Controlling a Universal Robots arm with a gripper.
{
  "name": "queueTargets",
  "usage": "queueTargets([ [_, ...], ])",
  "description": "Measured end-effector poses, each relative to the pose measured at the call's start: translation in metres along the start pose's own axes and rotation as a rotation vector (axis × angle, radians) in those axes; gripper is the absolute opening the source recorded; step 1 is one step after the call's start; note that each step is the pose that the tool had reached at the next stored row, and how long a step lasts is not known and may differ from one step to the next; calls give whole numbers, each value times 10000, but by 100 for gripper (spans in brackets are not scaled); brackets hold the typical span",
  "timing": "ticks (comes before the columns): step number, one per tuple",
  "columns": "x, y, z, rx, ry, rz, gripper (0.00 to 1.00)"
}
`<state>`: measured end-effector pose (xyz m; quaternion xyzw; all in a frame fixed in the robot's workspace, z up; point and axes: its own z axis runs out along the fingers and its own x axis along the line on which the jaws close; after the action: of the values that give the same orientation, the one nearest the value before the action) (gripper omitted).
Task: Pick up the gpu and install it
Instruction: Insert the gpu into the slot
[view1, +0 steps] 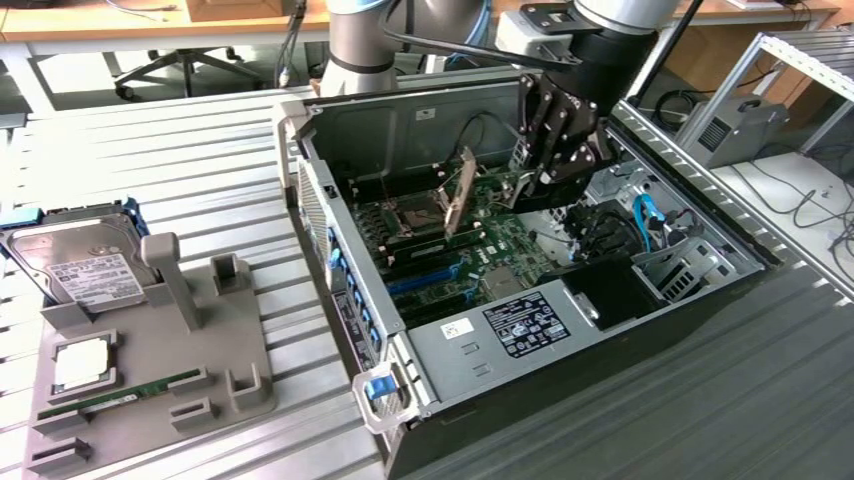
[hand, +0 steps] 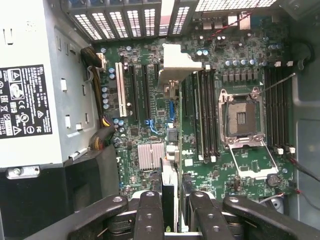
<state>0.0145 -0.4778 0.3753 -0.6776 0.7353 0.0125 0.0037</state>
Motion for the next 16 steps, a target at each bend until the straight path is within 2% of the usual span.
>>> queueTargets([
  [16,110,-5,10,0,-1,0,26],
])
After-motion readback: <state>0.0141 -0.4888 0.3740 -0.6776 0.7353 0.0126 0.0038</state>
